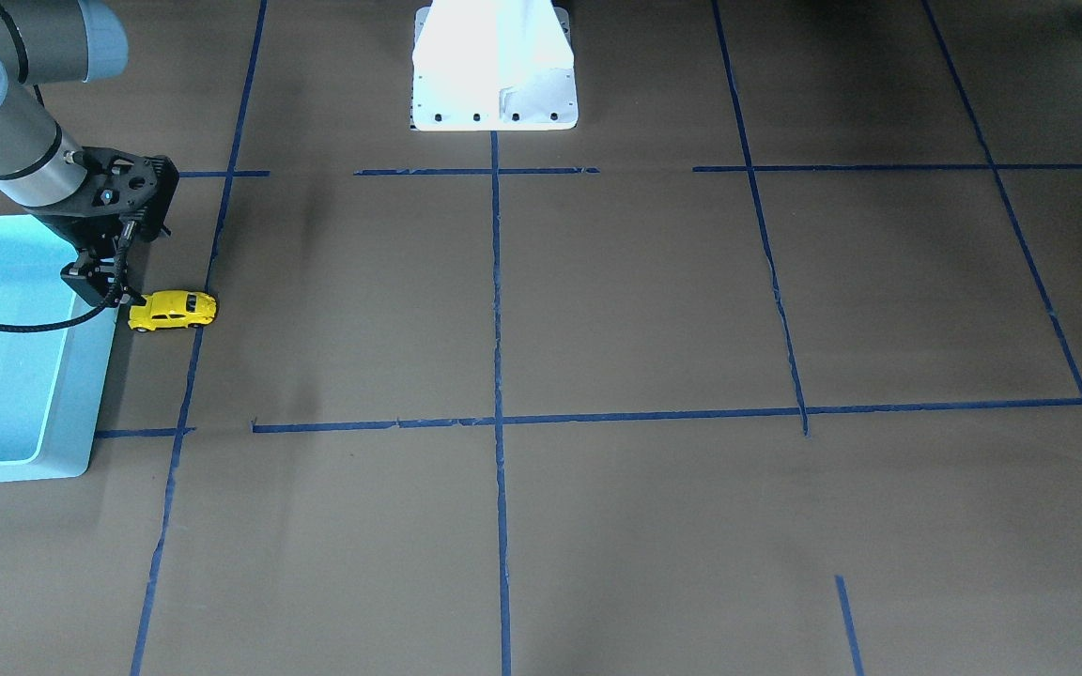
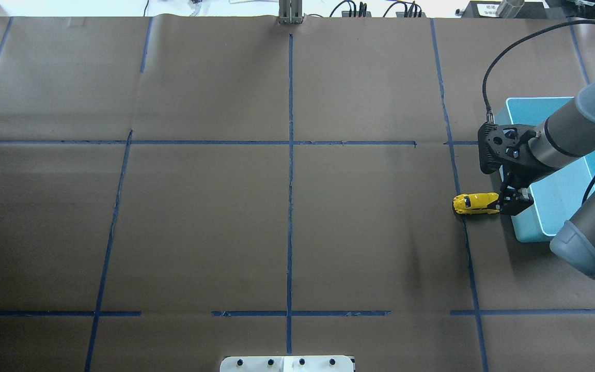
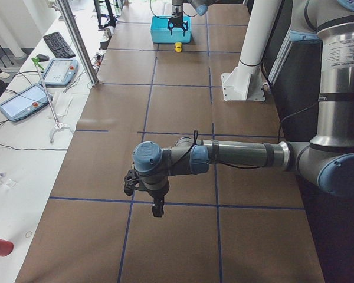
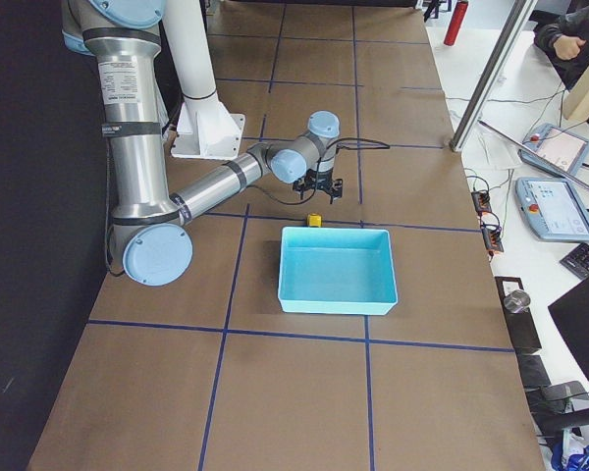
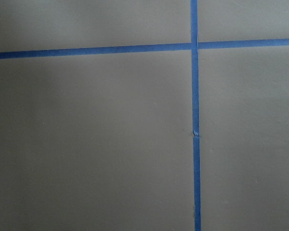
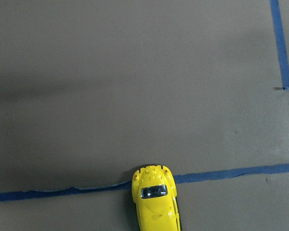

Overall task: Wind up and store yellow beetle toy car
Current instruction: 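Close the right gripper around the car's body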

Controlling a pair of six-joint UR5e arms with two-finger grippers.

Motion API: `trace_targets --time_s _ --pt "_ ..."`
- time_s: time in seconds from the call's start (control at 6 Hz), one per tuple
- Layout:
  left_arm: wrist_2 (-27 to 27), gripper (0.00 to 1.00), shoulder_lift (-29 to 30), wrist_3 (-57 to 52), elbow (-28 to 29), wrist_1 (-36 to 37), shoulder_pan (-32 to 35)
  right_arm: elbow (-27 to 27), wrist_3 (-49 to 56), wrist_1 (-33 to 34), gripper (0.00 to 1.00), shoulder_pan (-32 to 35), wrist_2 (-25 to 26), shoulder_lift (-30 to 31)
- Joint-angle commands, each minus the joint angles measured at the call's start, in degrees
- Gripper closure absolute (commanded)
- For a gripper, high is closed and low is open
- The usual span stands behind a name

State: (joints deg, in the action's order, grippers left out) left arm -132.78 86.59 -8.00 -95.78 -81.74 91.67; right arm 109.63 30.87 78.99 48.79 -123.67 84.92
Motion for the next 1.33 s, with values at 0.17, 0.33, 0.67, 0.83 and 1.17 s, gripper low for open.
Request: trace_targets --time_s 0.17,0.33,0.67,0.83,1.17 --pt "0.1 0.0 0.2 0.0 -0.6 0.0 0.0 -4.2 0.9 -4.5 0.0 -2.4 0.5 0.3" --pt "0.1 0.0 0.2 0.0 -0.4 0.0 0.0 -4.8 1.0 -4.5 0.0 -2.7 0.9 -0.3" --pt "-0.4 0.0 0.2 0.1 -2.4 0.0 0.0 -6.5 1.2 -4.6 0.0 -2.8 0.9 -1.1" --pt "0.1 0.0 0.2 0.1 -2.9 0.0 0.0 -7.0 1.2 -4.6 0.0 -2.8 1.4 -1.1" --pt "0.1 0.0 0.2 0.1 -3.5 0.0 0.0 -7.9 1.2 -4.6 0.0 -3.2 1.9 -1.1"
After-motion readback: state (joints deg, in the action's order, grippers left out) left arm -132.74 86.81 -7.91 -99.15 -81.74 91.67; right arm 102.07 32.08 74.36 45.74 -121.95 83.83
